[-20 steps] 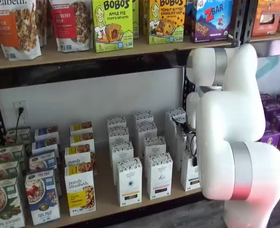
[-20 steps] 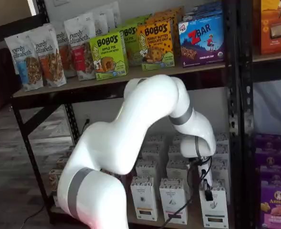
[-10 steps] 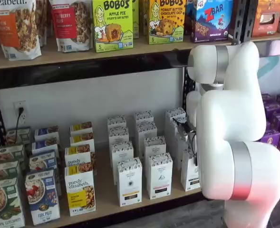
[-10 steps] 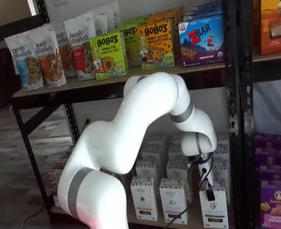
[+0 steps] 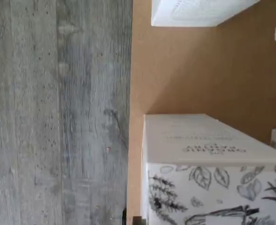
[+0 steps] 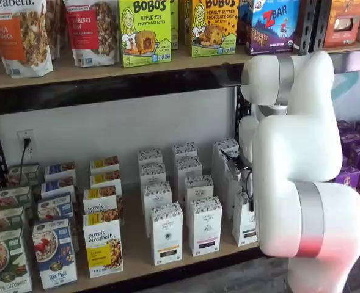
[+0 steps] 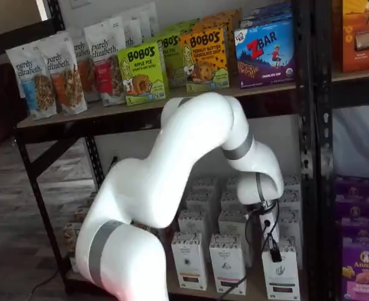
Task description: Pick up the white box with a green strip in the middle, on the bottom shelf, the sixth box from the left
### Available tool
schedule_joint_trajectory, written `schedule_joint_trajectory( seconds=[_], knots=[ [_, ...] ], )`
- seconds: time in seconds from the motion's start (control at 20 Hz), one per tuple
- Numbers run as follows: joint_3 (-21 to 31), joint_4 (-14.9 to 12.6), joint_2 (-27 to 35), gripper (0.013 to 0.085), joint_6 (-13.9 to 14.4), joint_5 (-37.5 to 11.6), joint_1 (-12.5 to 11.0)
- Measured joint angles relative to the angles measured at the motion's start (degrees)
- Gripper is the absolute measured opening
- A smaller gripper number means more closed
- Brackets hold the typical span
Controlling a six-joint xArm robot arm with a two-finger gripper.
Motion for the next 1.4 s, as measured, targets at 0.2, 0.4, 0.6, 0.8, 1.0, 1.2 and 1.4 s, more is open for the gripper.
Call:
schedule_joint_trajectory(
  seconds=[0.2, 0.4, 0.6, 0.8, 1.0, 1.2, 1.4],
  knots=[
    [0.9, 0.3, -0.4, 0.049, 0.0, -0.8, 0.1],
    [2.8, -1.1, -1.4, 0.049, 1.3, -1.8, 0.2],
    [7.7, -5.2, -3.9, 0.049, 5.1, -4.2, -0.2],
    [12.7, -6.3, -6.7, 0.049, 6.4, -5.2, -0.2],
    [17.7, -5.4, -9.6, 0.049, 6.4, -6.9, 0.3],
    [23.6, -7.6, -13.7, 0.049, 9.2, -9.2, 0.8],
    [29.5, -10.2, -18.4, 0.049, 11.8, -10.8, 0.8]
  ],
)
